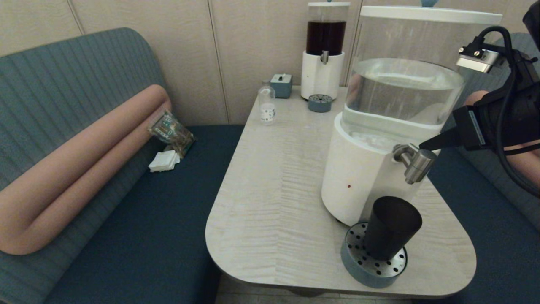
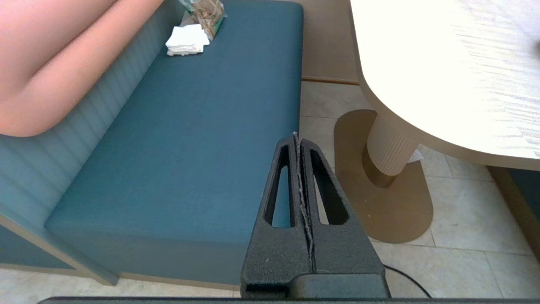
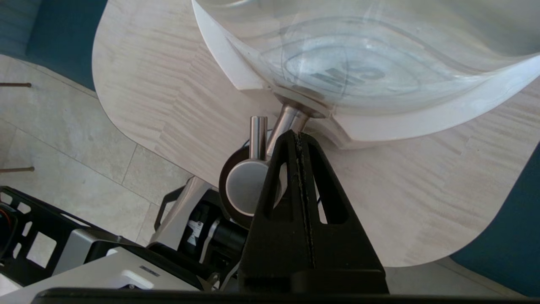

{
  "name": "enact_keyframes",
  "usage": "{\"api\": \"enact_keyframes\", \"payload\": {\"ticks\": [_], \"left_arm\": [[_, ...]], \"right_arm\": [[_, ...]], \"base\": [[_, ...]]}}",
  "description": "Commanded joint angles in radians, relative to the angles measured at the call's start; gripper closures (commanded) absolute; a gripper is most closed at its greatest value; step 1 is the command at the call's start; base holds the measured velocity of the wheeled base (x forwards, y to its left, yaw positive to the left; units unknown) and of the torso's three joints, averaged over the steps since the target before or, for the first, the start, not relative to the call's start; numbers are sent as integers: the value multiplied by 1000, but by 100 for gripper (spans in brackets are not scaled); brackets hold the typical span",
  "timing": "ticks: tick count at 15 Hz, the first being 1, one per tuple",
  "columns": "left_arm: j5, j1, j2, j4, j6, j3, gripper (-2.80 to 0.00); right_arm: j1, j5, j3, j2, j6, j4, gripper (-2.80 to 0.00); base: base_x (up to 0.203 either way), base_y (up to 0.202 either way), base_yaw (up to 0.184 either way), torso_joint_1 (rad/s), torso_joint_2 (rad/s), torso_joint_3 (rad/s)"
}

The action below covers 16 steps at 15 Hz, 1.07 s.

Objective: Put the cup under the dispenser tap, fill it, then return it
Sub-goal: Turn on the faucet

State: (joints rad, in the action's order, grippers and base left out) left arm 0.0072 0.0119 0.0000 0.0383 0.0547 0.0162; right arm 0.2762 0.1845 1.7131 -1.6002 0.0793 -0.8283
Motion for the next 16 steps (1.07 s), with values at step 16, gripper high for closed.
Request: {"api": "enact_keyframes", "payload": {"ticks": [16], "left_arm": [[0, 0, 2, 0, 1, 1, 0]], "right_arm": [[22, -19, -229, 146, -71, 189, 0]], "base": [[0, 0, 0, 0, 0, 0]]}}
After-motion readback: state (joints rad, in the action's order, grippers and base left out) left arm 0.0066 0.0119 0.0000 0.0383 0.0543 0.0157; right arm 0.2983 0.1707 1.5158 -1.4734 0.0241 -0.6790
